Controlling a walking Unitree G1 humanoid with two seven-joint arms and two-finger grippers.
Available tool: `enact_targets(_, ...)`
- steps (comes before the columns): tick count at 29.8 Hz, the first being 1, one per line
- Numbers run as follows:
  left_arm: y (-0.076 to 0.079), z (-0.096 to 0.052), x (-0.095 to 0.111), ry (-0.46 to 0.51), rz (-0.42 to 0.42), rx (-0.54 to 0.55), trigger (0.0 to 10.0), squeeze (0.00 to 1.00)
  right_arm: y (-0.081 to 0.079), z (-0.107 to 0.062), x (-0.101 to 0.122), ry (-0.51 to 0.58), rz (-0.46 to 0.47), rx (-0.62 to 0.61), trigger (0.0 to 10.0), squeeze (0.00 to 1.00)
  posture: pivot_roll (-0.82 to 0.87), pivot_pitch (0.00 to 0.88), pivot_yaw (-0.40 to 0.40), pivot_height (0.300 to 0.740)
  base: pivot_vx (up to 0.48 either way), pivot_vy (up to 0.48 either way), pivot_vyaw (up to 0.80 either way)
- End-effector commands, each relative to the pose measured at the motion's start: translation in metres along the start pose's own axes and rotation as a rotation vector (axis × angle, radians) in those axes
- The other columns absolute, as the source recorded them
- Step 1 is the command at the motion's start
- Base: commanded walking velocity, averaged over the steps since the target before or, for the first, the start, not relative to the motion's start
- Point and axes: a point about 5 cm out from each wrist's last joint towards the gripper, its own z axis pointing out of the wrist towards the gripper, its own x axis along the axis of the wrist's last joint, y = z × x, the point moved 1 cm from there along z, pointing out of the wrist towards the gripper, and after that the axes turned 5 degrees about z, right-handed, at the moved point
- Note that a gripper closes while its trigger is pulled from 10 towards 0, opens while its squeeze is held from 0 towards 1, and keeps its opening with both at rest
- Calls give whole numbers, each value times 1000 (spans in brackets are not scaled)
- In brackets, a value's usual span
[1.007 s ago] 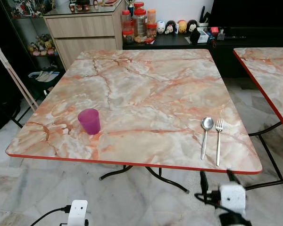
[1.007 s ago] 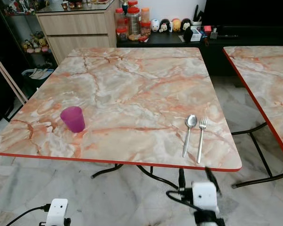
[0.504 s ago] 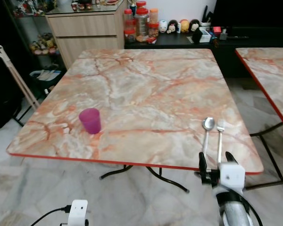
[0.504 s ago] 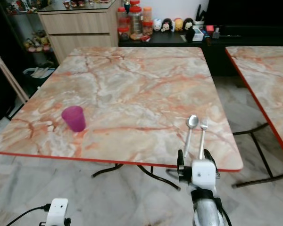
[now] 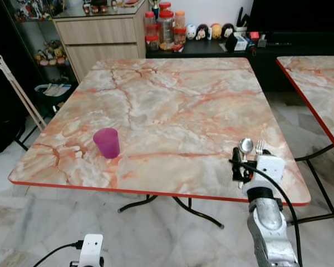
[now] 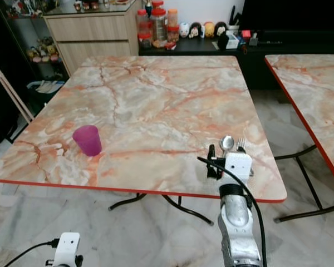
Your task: Setting the table
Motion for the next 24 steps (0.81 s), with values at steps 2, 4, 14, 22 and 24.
enact_targets(2,0,0,-2,-5,-4,7,10000,0,0,8,0,-20,-7,-19,10000,0,-90,0,57,740,0,0,0)
enact_targets(4,1,0,-2,-6,-5,6,10000,0,1,14,1,-23,4,-37,10000,0,-90,0,57,740,0,0,0)
enact_targets(14,-1,0,-1,-4,-19,14,10000,0,-7,41,7,-52,16,-57,10000,0,-75,0,51,740,0,0,0)
enact_targets(22,-1,0,-3,-7,-25,14,10000,0,-4,49,1,-89,40,-105,10000,0,-70,0,52,740,0,0,0)
enact_targets(24,0,-1,-3,-9,-26,11,10000,0,-4,49,-1,-97,35,-114,10000,0,-71,0,52,740,0,0,0)
